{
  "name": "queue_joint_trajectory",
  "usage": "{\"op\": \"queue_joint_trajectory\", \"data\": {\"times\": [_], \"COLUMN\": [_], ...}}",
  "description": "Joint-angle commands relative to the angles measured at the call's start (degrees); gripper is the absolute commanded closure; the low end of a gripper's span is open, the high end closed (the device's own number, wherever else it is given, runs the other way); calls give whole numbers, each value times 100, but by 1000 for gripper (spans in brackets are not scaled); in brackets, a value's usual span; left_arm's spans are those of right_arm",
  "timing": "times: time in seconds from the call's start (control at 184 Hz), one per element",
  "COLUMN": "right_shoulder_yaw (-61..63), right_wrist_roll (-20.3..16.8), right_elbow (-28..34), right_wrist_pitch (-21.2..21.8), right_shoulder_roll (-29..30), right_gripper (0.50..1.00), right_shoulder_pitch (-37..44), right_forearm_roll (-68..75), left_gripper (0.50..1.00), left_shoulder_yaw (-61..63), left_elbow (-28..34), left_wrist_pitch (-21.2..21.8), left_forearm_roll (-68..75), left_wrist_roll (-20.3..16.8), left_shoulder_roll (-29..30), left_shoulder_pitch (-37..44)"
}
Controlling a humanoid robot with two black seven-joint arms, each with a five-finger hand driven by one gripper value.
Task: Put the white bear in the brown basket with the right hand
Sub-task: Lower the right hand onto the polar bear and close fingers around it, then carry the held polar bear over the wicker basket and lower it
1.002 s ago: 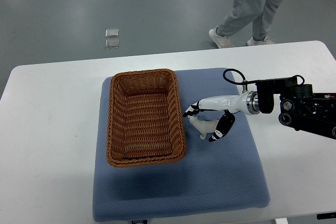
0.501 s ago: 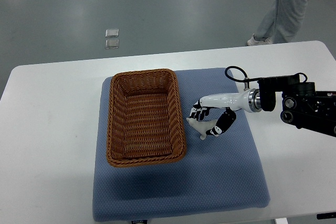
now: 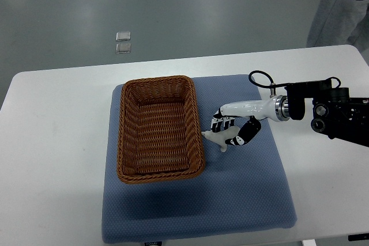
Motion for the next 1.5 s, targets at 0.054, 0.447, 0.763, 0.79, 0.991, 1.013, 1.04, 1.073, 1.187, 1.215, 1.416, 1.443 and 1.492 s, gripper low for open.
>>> {"op": "queue_joint_trajectory", "data": {"times": [0.054,0.447,0.763,0.79,0.991,1.013,1.04,1.073,1.187,1.215,1.416,1.443,1.492], "right_shoulder_yaw": [4,48,39,39,-31,-31,-31,-31,-49,-49,-75,-110,-172], "right_wrist_roll": [4,13,13,21,65,65,74,101,153,153,153,153,153], "right_elbow": [-9,-61,-554,-624,-712,-712,-703,-703,-712,-712,-852,-879,-888], "right_wrist_pitch": [-4,40,84,84,190,199,207,216,190,181,155,146,137], "right_shoulder_roll": [-141,-80,1089,1230,1810,1854,1907,1977,2205,2241,2417,2452,2469], "right_gripper": [1000,1000,1000,1000,1000,1000,1000,1000,1000,1000,1000,1000,1000], "right_shoulder_pitch": [141,1054,1476,1476,1441,1415,1397,1362,1266,1239,984,940,896], "right_forearm_roll": [21,48,48,48,48,48,48,65,109,101,83,65,57], "left_gripper": [500,500,500,500,500,500,500,500,500,500,500,500,500], "left_shoulder_yaw": [0,-9,-17,-17,-17,-17,-17,-17,-17,-17,-17,-17,-17], "left_elbow": [0,0,0,0,0,0,0,0,0,0,0,0,0], "left_wrist_pitch": [0,0,0,0,0,0,-9,0,0,0,0,0,0], "left_forearm_roll": [0,0,0,0,0,0,0,0,0,0,0,0,0], "left_wrist_roll": [0,0,0,0,0,0,0,0,0,0,0,0,0], "left_shoulder_roll": [0,0,0,0,0,0,0,0,0,0,0,0,0], "left_shoulder_pitch": [0,0,0,0,0,0,0,0,0,0,0,0,0]}}
